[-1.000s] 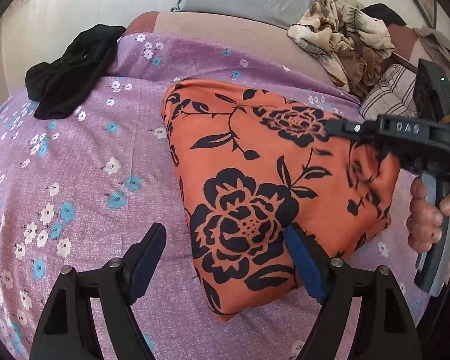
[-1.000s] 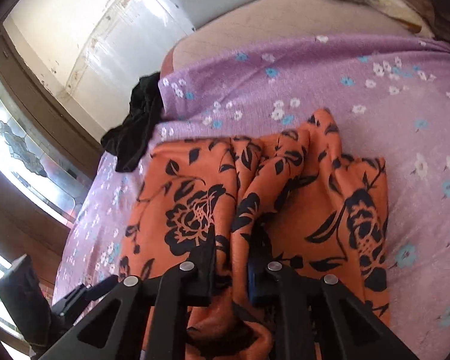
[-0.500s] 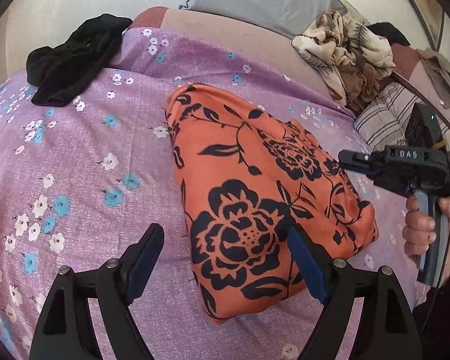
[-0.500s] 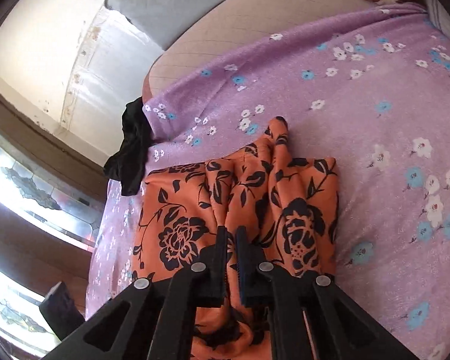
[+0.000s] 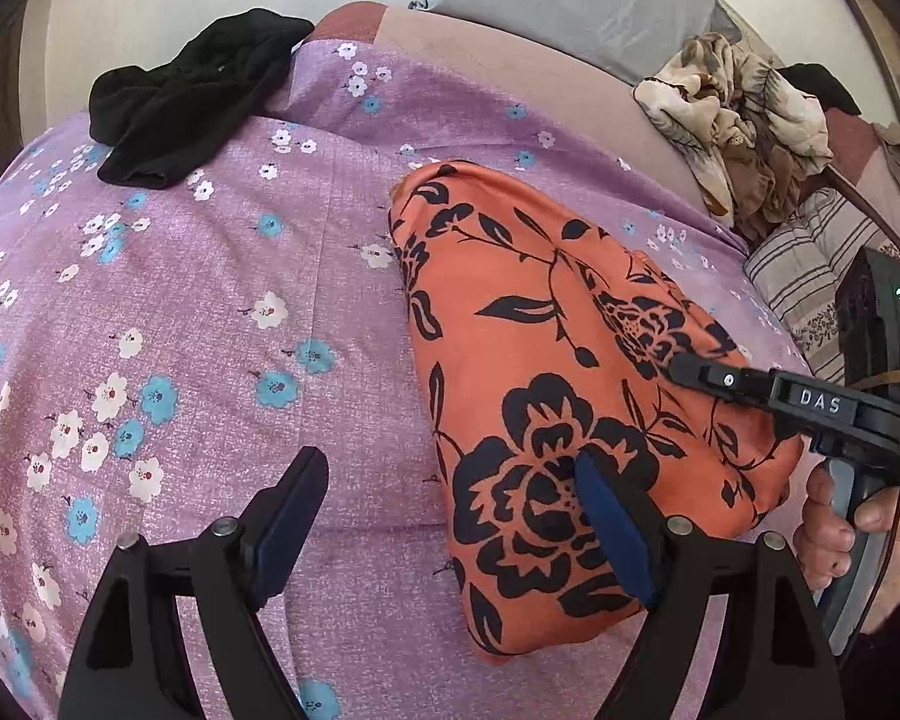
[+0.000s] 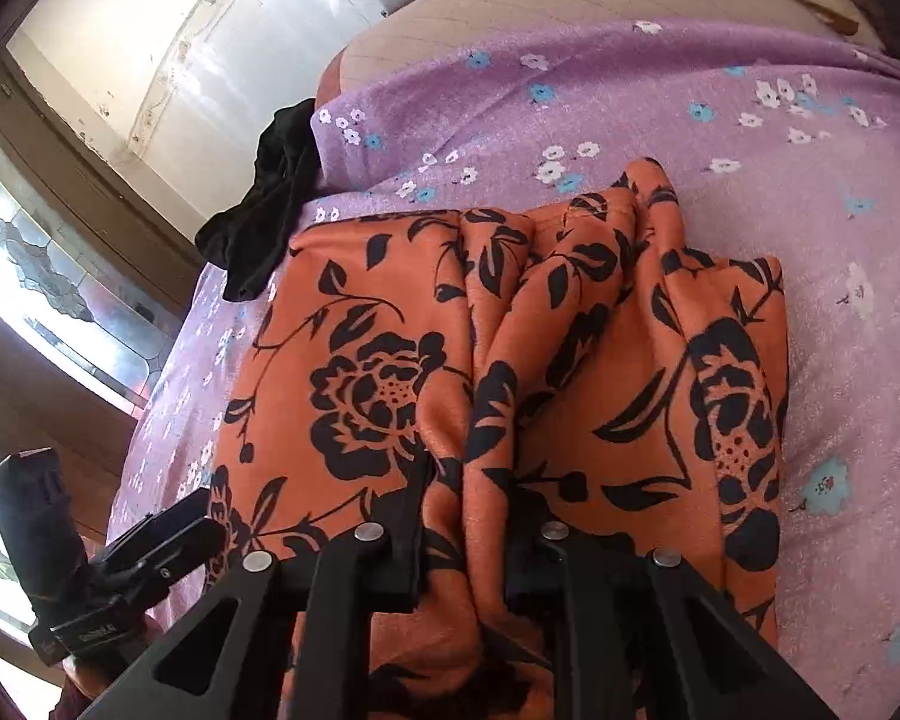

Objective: Fold small clothes

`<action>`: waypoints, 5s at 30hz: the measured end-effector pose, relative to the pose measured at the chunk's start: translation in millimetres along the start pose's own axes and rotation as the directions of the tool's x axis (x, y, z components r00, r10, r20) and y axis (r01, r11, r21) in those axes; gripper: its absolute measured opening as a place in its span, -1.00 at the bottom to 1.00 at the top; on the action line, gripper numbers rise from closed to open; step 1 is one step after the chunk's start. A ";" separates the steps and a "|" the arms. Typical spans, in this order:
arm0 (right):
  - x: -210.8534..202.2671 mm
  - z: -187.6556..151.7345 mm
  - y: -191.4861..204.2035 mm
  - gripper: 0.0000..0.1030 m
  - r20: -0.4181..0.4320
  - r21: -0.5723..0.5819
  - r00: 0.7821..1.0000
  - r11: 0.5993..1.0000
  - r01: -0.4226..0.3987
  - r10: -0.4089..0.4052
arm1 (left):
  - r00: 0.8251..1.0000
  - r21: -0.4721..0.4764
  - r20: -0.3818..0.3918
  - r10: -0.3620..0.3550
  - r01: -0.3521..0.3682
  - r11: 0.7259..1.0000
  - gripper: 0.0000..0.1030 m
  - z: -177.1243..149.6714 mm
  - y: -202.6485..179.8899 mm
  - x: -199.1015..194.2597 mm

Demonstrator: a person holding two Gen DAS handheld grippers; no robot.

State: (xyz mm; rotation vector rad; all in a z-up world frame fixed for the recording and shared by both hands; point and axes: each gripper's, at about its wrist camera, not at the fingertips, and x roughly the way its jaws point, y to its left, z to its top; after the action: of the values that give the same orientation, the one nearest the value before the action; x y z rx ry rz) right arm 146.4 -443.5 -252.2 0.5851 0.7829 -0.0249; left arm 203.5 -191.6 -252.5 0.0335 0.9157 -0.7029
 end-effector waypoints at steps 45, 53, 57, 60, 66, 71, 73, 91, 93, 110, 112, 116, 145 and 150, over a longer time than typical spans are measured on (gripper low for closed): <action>56.1 120.5 37.6 -0.61 -0.127 -0.009 0.974 0.982 0.187 -0.187 | 0.991 0.098 -0.116 0.063 -0.051 0.994 0.78 -18.5 -45.7 13.8; 122.8 83.3 52.1 -0.61 -0.252 -0.137 0.899 0.933 0.332 -0.357 | 0.988 0.141 -0.138 0.075 -0.055 0.988 0.78 -21.3 -51.1 10.5; 90.0 80.9 49.9 -0.61 -0.196 -0.063 0.911 0.932 0.358 -0.363 | 0.988 0.145 -0.141 0.070 -0.049 0.988 0.78 -20.8 -50.4 8.2; 43.9 76.1 48.5 -0.61 -0.125 -0.034 0.932 0.941 0.338 -0.339 | 0.990 0.171 -0.113 0.083 -0.063 0.983 0.78 -17.9 -54.0 0.9; -27.1 29.9 44.4 -0.61 -0.121 -0.051 0.945 0.953 0.299 -0.303 | 0.991 0.136 -0.073 0.110 -0.099 0.986 0.78 -13.7 -44.5 -15.1; -28.8 -27.7 12.2 -0.61 -0.230 -0.020 0.914 0.940 0.340 -0.335 | 0.985 0.145 -0.115 0.128 -0.111 0.983 0.78 -29.2 -38.2 -5.7; -23.7 -42.3 -4.4 -0.61 -0.241 0.018 0.920 0.947 0.322 -0.308 | 0.983 0.157 -0.128 0.129 -0.108 0.982 0.78 -35.3 -41.1 -4.0; -37.4 -28.9 -30.9 -0.60 -0.103 0.099 0.974 0.972 0.213 -0.203 | 0.987 0.086 -0.130 0.093 -0.082 0.993 0.83 -13.9 -25.0 10.6; -41.3 -33.7 -38.5 -0.60 -0.070 0.123 0.986 0.980 0.159 -0.151 | 0.988 0.009 -0.146 0.057 -0.056 0.998 0.91 -16.7 -19.0 18.9; -51.3 -31.1 -56.3 -0.61 -0.045 0.190 0.999 0.982 0.004 0.005 | 0.992 -0.033 -0.010 0.122 -0.123 0.992 0.90 7.1 -0.7 -15.8; -55.5 -27.4 -50.8 -0.61 -0.022 0.162 1.000 0.987 0.011 -0.007 | 0.989 -0.034 -0.039 0.145 -0.146 0.989 0.90 3.3 2.9 -6.5; -63.8 -22.1 -40.3 -0.57 0.039 0.105 0.999 0.994 0.013 -0.017 | 0.978 0.019 -0.063 0.199 -0.198 0.980 0.90 -5.7 -7.6 7.5; -28.7 -18.8 -36.6 -0.60 -0.031 0.091 0.998 0.994 0.059 -0.056 | 0.966 0.203 0.061 0.250 -0.257 0.945 0.90 -9.6 -40.4 -7.2; -28.8 -19.7 -37.6 -0.60 -0.031 0.095 0.998 0.994 0.054 -0.051 | 0.966 0.205 0.063 0.251 -0.259 0.944 0.90 -10.0 -40.4 -6.6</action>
State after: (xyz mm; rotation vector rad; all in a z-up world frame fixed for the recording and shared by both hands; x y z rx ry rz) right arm 104.1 -470.7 -262.3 0.6563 0.8285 -0.1032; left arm 170.6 -216.4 -243.4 0.3229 0.7814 -0.5543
